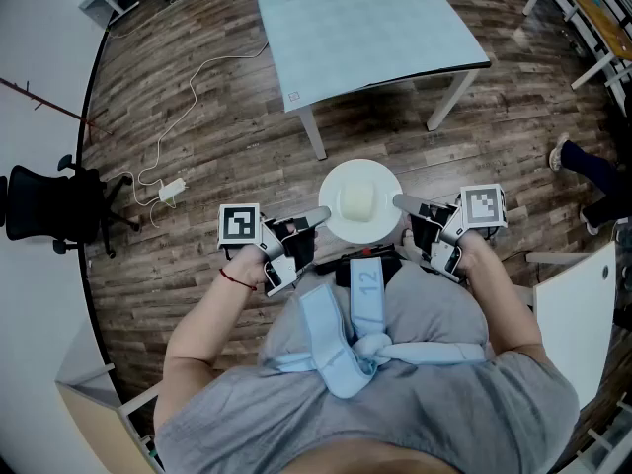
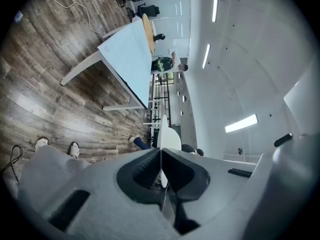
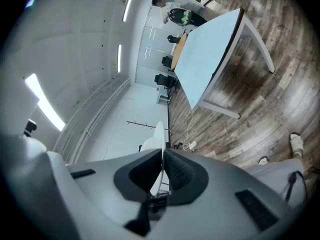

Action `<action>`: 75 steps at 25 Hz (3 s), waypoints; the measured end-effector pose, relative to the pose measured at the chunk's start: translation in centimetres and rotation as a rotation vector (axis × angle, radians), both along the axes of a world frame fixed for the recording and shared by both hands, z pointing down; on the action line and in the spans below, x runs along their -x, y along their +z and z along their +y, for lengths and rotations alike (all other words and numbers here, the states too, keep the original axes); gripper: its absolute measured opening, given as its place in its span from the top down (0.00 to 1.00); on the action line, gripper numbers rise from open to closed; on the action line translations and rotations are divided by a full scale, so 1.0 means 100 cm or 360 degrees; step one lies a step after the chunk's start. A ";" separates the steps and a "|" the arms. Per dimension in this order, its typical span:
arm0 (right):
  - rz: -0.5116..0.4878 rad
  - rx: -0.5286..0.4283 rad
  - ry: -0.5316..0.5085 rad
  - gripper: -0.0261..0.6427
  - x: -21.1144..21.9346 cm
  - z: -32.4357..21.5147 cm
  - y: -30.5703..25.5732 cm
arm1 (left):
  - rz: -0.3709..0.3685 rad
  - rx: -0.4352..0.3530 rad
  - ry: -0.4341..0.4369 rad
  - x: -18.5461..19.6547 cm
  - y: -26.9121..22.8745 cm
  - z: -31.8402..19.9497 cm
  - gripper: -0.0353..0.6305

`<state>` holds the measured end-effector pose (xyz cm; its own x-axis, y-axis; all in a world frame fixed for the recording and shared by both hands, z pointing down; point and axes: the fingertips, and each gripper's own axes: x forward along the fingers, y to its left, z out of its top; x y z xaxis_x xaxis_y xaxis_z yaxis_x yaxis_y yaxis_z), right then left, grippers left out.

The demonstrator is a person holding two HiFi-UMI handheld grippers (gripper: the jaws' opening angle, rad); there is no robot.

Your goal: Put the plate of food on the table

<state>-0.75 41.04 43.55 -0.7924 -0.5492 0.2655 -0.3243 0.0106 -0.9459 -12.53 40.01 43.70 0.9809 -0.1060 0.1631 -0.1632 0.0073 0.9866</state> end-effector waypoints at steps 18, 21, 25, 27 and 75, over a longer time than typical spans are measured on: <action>-0.0085 0.0003 0.0053 0.90 0.000 -0.004 -0.003 | -0.0020 -0.0024 0.0027 0.001 0.001 -0.002 0.91; -0.0086 0.0011 0.0063 0.90 -0.001 -0.003 -0.003 | -0.0013 -0.0011 0.0021 0.000 0.001 -0.002 0.91; -0.0066 0.0026 0.0063 0.90 -0.001 0.001 0.001 | 0.0007 0.0003 0.0026 0.000 0.001 0.002 0.91; -0.0049 0.0027 0.0062 0.90 0.002 0.004 0.004 | 0.0010 0.0016 0.0020 0.003 0.001 0.005 0.91; 0.0005 -0.0013 -0.0258 0.90 -0.117 -0.245 0.002 | -0.0059 0.0012 -0.0194 -0.117 0.008 -0.222 0.91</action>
